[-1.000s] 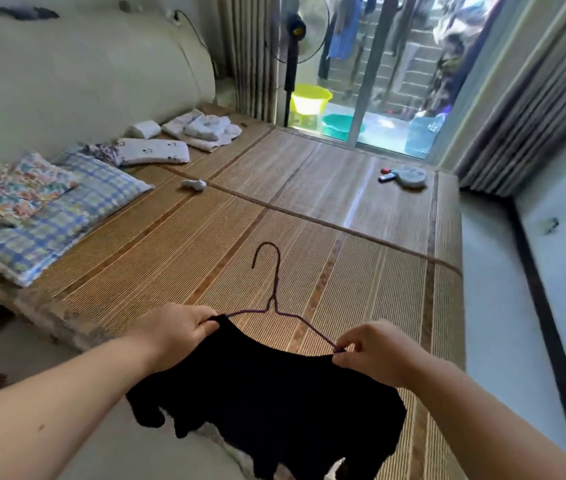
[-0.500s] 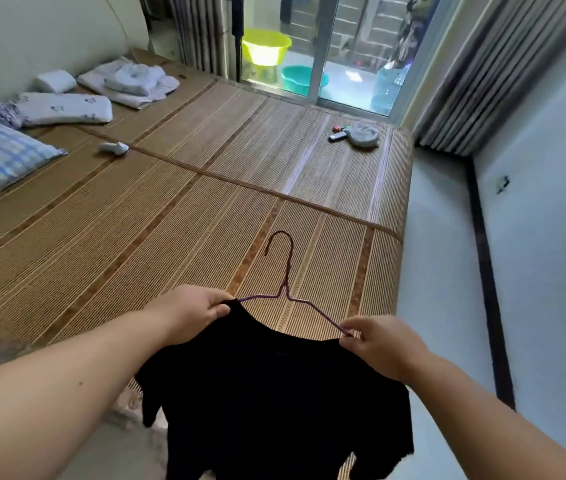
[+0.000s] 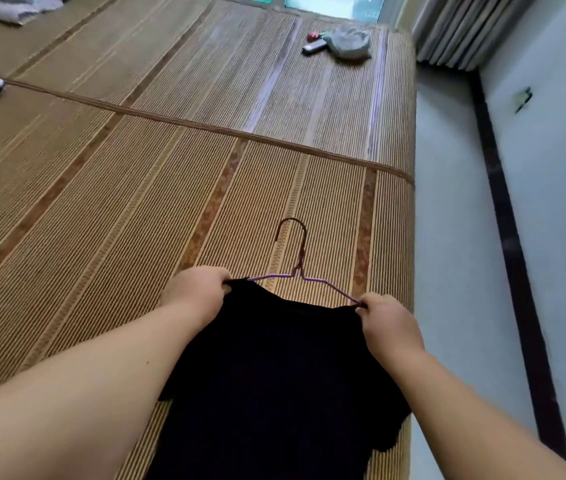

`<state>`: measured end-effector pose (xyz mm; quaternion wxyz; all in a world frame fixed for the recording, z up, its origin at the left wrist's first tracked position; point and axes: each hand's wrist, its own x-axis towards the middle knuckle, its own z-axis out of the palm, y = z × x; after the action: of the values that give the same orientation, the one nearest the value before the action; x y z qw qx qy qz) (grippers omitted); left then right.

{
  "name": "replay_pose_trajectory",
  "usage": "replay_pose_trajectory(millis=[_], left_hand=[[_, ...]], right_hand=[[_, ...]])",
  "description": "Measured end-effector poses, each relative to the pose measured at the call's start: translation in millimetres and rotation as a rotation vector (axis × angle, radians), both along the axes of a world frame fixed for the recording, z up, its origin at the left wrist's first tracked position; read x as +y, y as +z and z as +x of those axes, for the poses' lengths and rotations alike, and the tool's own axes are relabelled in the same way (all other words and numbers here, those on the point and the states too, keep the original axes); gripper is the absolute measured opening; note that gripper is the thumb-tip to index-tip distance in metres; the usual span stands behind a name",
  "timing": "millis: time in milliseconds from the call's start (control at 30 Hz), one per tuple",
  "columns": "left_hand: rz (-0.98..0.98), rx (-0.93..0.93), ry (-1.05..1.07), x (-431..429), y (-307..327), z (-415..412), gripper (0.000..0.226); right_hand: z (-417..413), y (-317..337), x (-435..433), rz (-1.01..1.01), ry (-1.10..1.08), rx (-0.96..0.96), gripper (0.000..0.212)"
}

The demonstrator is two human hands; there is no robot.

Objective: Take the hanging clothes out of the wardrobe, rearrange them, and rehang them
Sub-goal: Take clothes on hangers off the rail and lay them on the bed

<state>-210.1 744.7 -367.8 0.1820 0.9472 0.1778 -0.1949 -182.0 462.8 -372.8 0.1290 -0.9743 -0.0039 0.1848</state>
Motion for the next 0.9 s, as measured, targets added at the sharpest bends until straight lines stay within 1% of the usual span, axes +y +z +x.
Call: replay_pose_trajectory(millis=[67, 133, 200, 300, 333, 400, 467, 567, 667, 733, 800, 900], left_hand=[[0.012, 0.019, 0.041, -5.5, -31.0, 9.8, 0.020], [-0.028, 0.004, 0.078, -10.4, -57.3, 19.4, 0.020], [-0.124, -0.015, 0.097, -13.5, -76.1, 26.0, 0.023], [-0.235, 0.040, 0.049, -19.5, -89.4, 26.3, 0.049], [-0.236, 0.057, 0.016, -21.5, -88.4, 24.4, 0.056], [-0.226, 0.034, -0.037, -27.9, -80.0, 19.7, 0.063], [-0.244, 0.008, -0.070, -34.0, -62.9, 11.0, 0.065], [-0.236, -0.031, -0.148, -42.1, -26.4, -3.7, 0.065], [-0.266, -0.068, -0.158, -43.8, 25.4, -33.3, 0.062], [-0.273, -0.124, -0.149, -42.1, 63.1, -60.6, 0.058], [-0.242, -0.183, -0.151, -35.4, 105.6, -90.1, 0.056], [-0.129, -0.246, -0.142, -20.7, 162.4, -130.5, 0.058]], right_hand=[[10.9, -31.3, 3.9, 0.068, -0.061, 0.049, 0.026], [17.5, -57.6, 6.6, 0.127, -0.152, 0.095, 0.042], [19.9, -76.5, 10.8, 0.182, -0.194, 0.151, 0.055], [15.8, -86.7, 18.3, 0.245, -0.172, 0.178, 0.072], [13.5, -84.6, 21.0, 0.247, -0.147, 0.168, 0.077], [8.5, -74.7, 24.7, 0.230, -0.082, 0.134, 0.079], [-1.4, -57.7, 29.5, 0.190, 0.009, 0.125, 0.076], [-17.1, -20.3, 39.3, 0.091, 0.144, 0.055, 0.071], [-32.7, 35.5, 50.3, 0.032, 0.281, 0.001, 0.068], [-46.0, 73.4, 59.3, 0.035, 0.369, -0.050, 0.065], [-60.3, 116.0, 71.0, 0.041, 0.468, -0.109, 0.061], [-80.5, 172.4, 97.6, 0.025, 0.632, -0.183, 0.053]])
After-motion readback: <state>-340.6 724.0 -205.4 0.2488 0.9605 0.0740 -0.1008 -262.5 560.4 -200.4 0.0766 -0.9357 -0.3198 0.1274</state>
